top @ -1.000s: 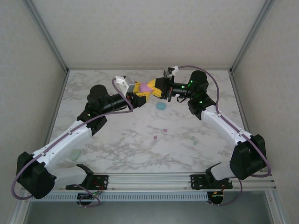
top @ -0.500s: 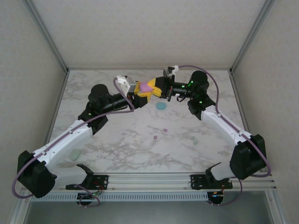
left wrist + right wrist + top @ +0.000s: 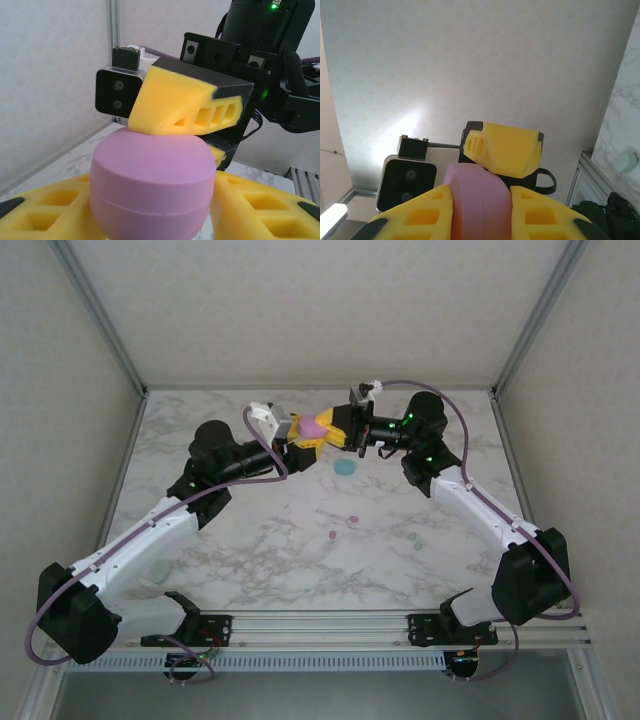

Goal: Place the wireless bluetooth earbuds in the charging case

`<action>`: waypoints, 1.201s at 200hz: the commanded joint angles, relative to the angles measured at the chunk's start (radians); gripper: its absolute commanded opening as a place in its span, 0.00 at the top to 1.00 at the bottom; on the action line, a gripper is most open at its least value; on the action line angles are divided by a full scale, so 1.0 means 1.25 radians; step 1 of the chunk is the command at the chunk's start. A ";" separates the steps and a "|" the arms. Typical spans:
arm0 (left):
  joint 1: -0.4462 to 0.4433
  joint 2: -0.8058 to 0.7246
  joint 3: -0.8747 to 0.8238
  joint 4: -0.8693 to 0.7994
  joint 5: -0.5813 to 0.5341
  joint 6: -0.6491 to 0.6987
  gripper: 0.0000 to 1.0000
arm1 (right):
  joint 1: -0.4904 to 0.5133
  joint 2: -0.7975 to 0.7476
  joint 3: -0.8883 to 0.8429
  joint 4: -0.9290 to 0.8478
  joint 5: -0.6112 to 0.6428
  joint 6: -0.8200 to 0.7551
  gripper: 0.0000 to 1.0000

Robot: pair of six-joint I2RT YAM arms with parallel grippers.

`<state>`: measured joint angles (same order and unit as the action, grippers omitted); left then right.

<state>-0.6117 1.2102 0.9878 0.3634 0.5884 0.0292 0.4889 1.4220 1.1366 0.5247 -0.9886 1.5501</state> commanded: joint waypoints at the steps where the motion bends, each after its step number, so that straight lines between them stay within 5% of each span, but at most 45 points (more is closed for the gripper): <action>1: -0.009 -0.010 0.016 0.025 -0.001 -0.001 0.48 | 0.004 -0.005 -0.010 -0.001 0.005 -0.021 0.98; 94: -0.009 -0.007 0.017 0.013 0.005 0.003 0.63 | 0.004 -0.006 -0.007 -0.013 0.007 -0.030 0.98; 146: -0.009 -0.006 0.015 0.004 0.007 0.010 0.70 | 0.002 -0.020 0.002 -0.086 0.026 -0.077 0.76; 201: -0.009 -0.007 -0.001 -0.018 0.027 0.016 0.72 | -0.003 -0.121 0.131 -0.596 0.214 -0.556 0.52; 240: -0.010 0.001 -0.011 -0.020 0.061 0.024 0.71 | 0.003 -0.201 0.107 -0.731 0.370 -0.924 0.40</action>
<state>-0.6163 1.2118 0.9798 0.3176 0.6067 0.0357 0.4889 1.2316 1.2724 -0.1978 -0.6811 0.8040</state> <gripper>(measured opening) 0.373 0.539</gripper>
